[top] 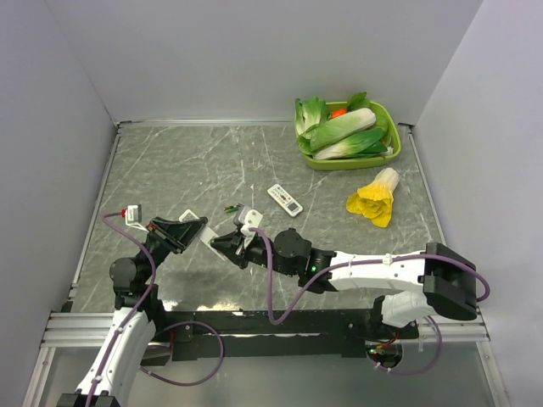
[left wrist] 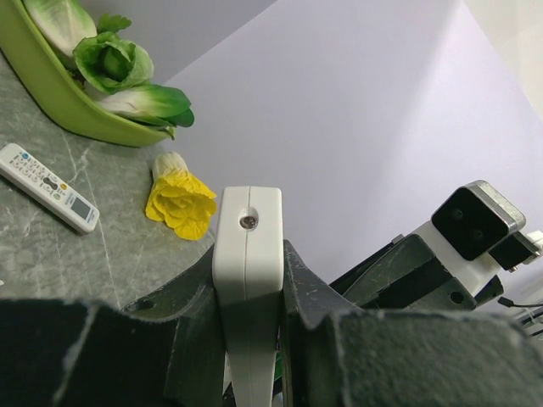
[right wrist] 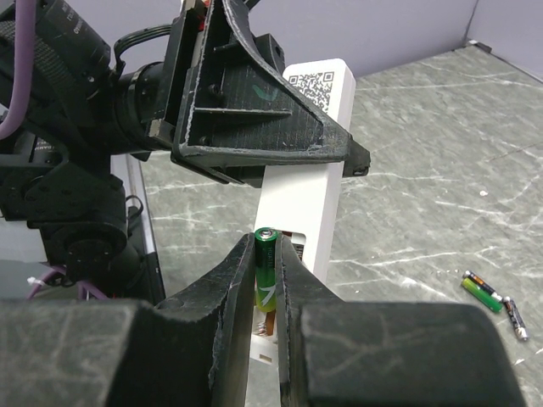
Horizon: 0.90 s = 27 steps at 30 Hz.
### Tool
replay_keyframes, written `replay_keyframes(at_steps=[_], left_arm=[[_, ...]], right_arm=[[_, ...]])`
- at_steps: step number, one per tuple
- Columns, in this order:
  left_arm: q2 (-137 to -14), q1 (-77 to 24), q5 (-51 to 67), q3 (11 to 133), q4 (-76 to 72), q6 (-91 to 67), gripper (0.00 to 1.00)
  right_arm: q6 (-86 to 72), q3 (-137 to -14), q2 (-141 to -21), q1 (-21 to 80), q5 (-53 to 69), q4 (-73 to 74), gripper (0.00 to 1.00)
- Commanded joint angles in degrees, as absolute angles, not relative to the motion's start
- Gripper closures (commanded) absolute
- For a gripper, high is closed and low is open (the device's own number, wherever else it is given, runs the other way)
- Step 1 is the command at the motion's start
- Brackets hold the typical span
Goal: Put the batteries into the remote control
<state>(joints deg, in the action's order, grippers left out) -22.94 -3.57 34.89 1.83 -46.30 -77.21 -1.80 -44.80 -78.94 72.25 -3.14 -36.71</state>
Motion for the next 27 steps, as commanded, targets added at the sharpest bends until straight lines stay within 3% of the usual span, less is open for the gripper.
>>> replay_keyframes(at_steps=[1,27], left_arm=[[-21.71,-3.78,34.54,-9.49,-51.33,-79.01,0.98],[-20.21,-3.78,33.40,-9.93,-50.10,-79.45,0.98]], right_arm=[[-2.11,-46.49,-80.07,72.95,-4.13,-33.93,1.00],[-3.51,-46.50,-79.89,74.00,-10.63,-29.79,1.00]])
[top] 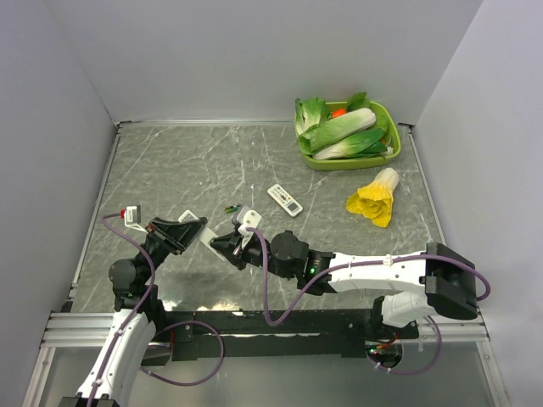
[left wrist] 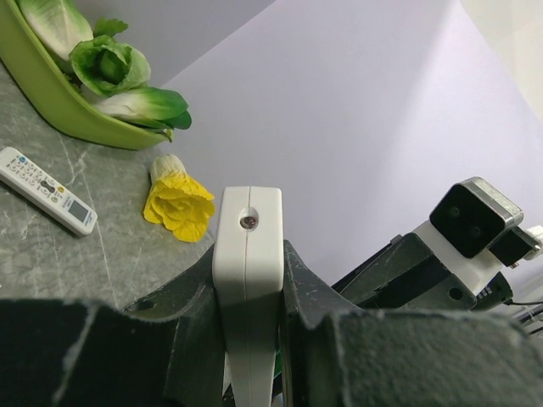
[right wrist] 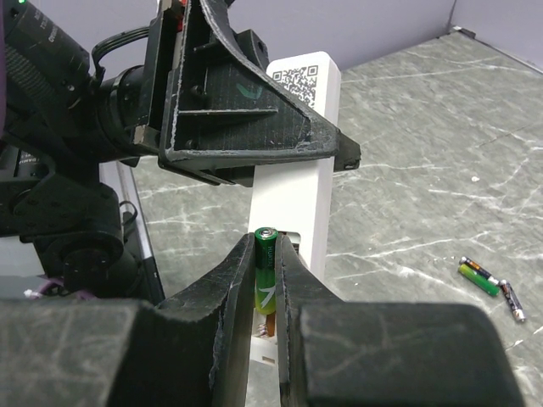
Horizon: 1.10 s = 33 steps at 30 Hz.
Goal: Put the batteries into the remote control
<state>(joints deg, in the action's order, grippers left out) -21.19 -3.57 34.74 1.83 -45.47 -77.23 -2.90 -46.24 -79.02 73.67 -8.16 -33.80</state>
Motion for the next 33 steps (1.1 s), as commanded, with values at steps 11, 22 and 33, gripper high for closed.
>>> replay_keyframes(at_steps=[11,22,33], left_arm=[[-19.95,-3.78,33.49,-9.67,-48.43,-78.22,0.98],[-20.04,-3.78,34.01,-8.61,-44.66,-74.89,0.98],[-20.30,-3.78,33.31,-8.09,-42.10,-72.95,0.98]], right_arm=[[-4.75,-46.40,-79.19,73.92,-12.22,-30.06,1.00],[-4.05,-46.76,-77.08,73.92,-7.83,-30.67,1.00],[-1.05,-45.79,-74.88,74.00,-3.78,-35.24,1.00]])
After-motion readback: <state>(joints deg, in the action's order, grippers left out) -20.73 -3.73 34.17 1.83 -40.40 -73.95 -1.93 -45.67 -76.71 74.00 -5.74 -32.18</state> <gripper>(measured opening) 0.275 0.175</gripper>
